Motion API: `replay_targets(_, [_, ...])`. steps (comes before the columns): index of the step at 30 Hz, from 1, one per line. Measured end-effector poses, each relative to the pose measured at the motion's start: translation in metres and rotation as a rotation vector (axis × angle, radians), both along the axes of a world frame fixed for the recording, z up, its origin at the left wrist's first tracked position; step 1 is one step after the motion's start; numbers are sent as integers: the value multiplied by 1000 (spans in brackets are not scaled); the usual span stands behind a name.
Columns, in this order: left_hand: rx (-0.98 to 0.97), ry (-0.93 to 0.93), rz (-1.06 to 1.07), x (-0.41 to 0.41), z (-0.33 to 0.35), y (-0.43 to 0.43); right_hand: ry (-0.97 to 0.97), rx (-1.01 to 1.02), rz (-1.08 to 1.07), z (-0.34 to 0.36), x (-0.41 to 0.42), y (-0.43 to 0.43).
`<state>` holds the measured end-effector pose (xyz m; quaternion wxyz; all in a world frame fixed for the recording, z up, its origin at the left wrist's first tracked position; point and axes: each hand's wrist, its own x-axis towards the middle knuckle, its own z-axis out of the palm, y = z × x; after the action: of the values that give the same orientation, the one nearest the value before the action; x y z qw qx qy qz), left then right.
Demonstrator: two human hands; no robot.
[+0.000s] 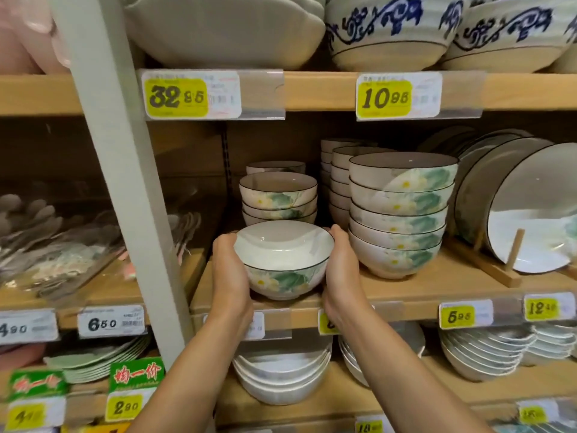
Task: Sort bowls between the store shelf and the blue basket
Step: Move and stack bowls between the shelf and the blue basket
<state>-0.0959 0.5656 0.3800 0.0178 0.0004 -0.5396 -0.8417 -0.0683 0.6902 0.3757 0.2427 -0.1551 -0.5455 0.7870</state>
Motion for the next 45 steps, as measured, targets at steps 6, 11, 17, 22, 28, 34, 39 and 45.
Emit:
replay_targets(6, [-113,3,94,7,7,-4,39,78,-9,3,7,5])
replay_targets(11, [-261,232,216,41,24,-18,182,357,-62,10,43,7])
replay_targets(17, [-192,477,225,101,36,-41,446,507,-38,21,81,-13])
replay_targets(22, [-145,426,371,133,23,-85,599,404,137,23,98,-51])
replay_targets(28, [-260,271,581,178,-7,-182,405,212,480,-20,115,-133])
replay_targets(34, [-323,30,664,232,-44,-283,161,202,731,-92,131,-238])
replay_targets(39, [-370,-176,682,293,-93,-371,-116,256,732,-176,175,-314])
replay_targets(45, [-426,-363,634,332,-151,-446,-401,279,720,-228,209,-363])
